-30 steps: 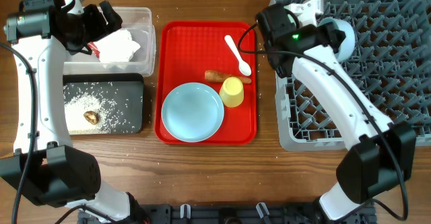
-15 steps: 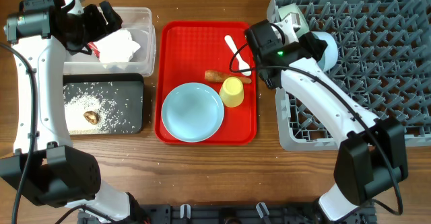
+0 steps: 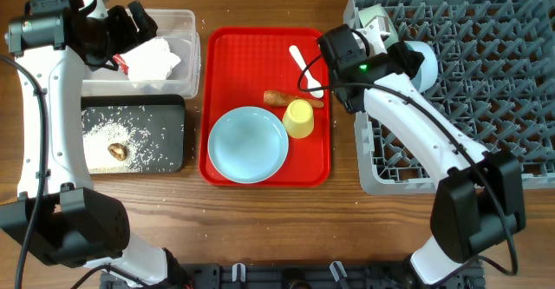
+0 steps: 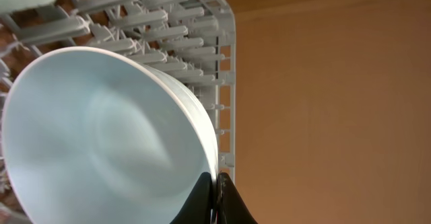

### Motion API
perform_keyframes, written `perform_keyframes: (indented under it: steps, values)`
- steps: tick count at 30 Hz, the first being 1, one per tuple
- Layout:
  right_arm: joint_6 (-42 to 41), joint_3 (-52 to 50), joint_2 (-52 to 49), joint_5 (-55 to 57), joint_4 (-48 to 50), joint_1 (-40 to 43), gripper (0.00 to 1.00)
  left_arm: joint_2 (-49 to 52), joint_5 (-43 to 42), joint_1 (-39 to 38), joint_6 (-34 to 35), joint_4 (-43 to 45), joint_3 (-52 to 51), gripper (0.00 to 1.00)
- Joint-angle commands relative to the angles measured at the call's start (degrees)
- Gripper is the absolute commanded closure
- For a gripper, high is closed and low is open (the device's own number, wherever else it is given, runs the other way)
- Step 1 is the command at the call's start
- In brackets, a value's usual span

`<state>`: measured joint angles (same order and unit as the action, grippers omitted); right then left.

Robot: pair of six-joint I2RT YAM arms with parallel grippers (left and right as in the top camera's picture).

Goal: Sort waste into correct bins and load items into the dishwasher rack
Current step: 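Place the light-blue bowl into the dish rack with the right gripper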

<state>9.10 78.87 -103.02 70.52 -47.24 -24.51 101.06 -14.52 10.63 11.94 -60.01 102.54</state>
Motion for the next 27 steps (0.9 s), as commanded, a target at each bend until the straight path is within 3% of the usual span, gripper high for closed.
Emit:
perform_keyframes:
  steps: [1,7,9,12,13,15,16,18,19,23,24,27]
  values:
    - [1.44,-0.63,-2.67,0.07,0.11,0.55,0.96,0.11,-0.66,0.42,0.52,0.15,0.22,0.0]
    - [2.1,-0.63,-3.17,-0.13,0.04,0.46,0.96,0.11,-0.66,0.42,0.52,0.15,0.22,0.0]
    - [8.09,-0.63,-3.17,-0.11,-0.07,-0.09,0.96,0.11,-0.66,0.42,0.52,0.13,0.22,0.0]
    - [8.92,-0.61,-3.17,-0.13,0.09,-1.62,0.95,0.11,-0.66,0.42,0.52,0.13,0.22,0.0]
    - [8.94,-0.61,-3.17,-0.13,0.09,-1.97,0.84,0.11,-0.66,0.42,0.52,0.15,0.22,0.0]
    - [8.9,-0.61,-3.17,-0.15,0.09,-2.21,0.77,0.11,-0.66,0.42,0.52,0.13,0.22,0.0]
    - [8.92,-0.61,-3.17,-0.13,0.09,-2.27,0.6,0.11,-0.68,0.42,0.52,0.13,0.22,0.0]
    - [8.9,-0.61,-3.17,-0.13,0.09,-2.47,0.4,0.11,-0.66,0.42,0.52,0.13,0.22,0.0]
    - [8.9,-0.61,-3.17,-0.13,0.17,-2.6,0.35,0.11,-0.68,0.42,0.52,0.13,0.22,0.0]
    - [8.22,-0.61,-3.15,-4.63,1.25,-3.41,0.35,0.11,-0.66,0.42,0.52,0.15,0.22,0.0]
    - [4.9,-0.48,-3.15,-4.63,1.97,-3.52,0.35,0.11,-0.66,0.42,0.52,0.13,0.22,0.0]
    - [-16.06,-0.33,0.52,-11.15,0.87,-3.65,0.35,0.11,-0.66,0.42,0.52,0.13,0.22,0.0]
